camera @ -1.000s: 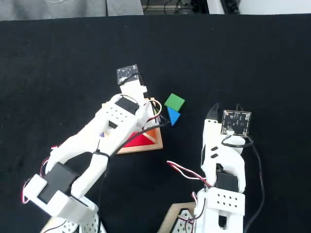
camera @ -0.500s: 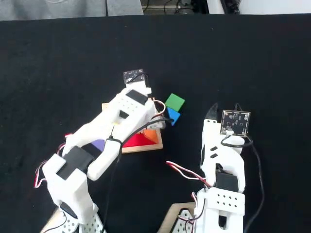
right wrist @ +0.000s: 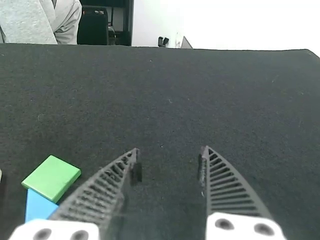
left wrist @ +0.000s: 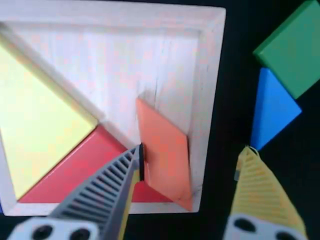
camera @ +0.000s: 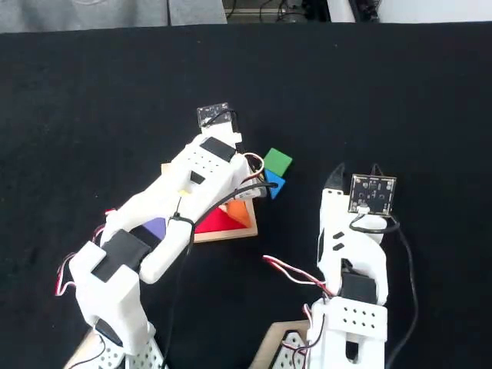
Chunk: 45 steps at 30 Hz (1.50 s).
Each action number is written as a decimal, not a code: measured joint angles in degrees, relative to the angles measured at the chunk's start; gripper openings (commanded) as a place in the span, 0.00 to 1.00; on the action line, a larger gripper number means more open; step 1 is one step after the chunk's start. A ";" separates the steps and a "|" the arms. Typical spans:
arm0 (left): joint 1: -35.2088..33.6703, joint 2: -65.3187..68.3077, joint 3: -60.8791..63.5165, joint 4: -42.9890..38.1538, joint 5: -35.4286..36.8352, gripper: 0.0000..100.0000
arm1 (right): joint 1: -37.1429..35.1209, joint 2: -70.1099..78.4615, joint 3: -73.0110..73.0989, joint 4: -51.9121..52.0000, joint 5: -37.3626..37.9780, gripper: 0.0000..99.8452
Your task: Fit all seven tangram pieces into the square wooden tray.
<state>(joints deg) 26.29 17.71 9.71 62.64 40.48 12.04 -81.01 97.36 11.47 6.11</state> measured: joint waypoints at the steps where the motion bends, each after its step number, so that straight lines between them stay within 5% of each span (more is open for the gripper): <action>1: -0.09 0.44 -0.18 0.00 0.00 0.30 | 0.00 0.00 0.00 0.00 0.00 0.20; 14: -0.53 3.78 -5.36 1.23 0.09 0.30 | 0.00 0.00 0.00 0.00 0.00 0.20; 23: -0.62 -2.20 -11.52 15.30 -0.53 0.30 | 0.00 0.00 0.00 0.00 0.00 0.20; 35: -1.32 -19.25 -13.71 28.57 -16.26 0.30 | 0.00 0.00 0.00 0.00 0.00 0.20; 45: -16.00 -22.07 -13.71 34.29 -45.27 0.30 | 0.00 0.00 0.00 0.00 0.00 0.20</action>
<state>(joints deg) 10.29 -4.35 -4.00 96.92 -4.79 12.04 -81.01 97.36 11.47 6.11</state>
